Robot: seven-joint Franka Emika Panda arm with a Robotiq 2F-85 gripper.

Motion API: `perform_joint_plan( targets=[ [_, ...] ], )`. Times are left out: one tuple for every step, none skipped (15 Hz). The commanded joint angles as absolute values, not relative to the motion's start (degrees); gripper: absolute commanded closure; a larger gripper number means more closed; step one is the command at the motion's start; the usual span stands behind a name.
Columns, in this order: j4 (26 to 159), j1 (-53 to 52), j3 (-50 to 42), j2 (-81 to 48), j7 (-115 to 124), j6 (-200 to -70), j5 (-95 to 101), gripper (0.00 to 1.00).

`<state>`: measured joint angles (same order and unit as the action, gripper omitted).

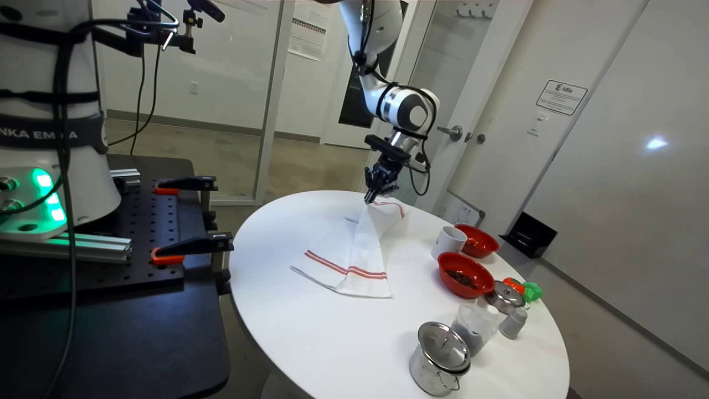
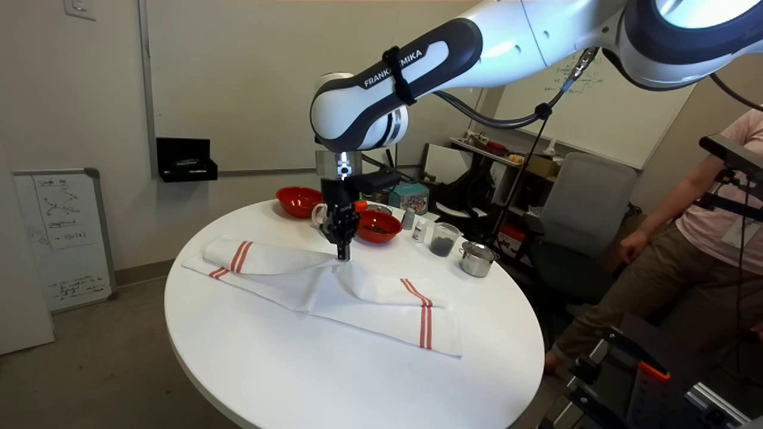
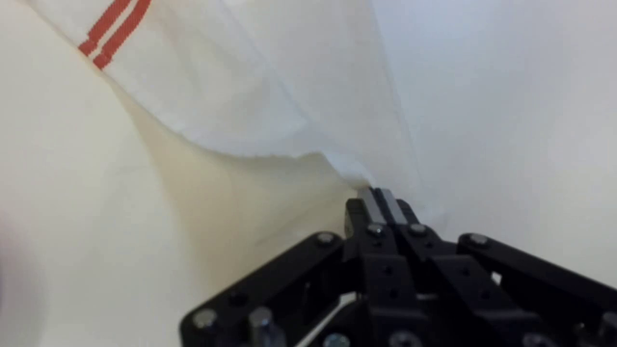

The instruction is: Fold up the white towel on the table.

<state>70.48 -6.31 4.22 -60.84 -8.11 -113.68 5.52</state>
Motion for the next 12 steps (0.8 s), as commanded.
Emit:
perform_joint_plan(
  targets=[
    [71.6, -6.1, 4.8, -61.5, -8.5, -111.0, 4.4, 1.00],
    [71.0, -6.2, 5.1, -62.3, -8.6, -110.3, 4.3, 1.00],
    [70.0, -6.5, 5.2, -63.1, -8.5, -109.7, 4.3, 1.00],
    [68.7, -6.7, 5.5, -64.1, -8.6, -108.9, 4.3, 1.00],
    [68.0, -7.1, 5.6, -64.7, -8.4, -108.4, 4.4, 1.00],
    [67.0, -7.5, 5.7, -65.4, -8.0, -108.0, 4.5, 1.00],
    [66.0, -7.9, 5.9, -66.0, -7.7, -107.4, 4.4, 1.00],
    [64.8, -8.5, 5.8, -66.6, -7.2, -106.9, 4.5, 1.00],
    [63.6, -9.0, 5.9, -67.3, -6.9, -106.3, 4.5, 1.00],
    [62.5, -9.5, 5.9, -67.9, -6.6, -106.1, 4.6, 1.00],
    [61.4, -10.1, 5.7, -68.7, -5.9, -106.0, 4.7, 1.00],
    [60.4, -10.4, 5.7, -69.3, -5.6, -105.6, 4.6, 1.00]
  ],
)
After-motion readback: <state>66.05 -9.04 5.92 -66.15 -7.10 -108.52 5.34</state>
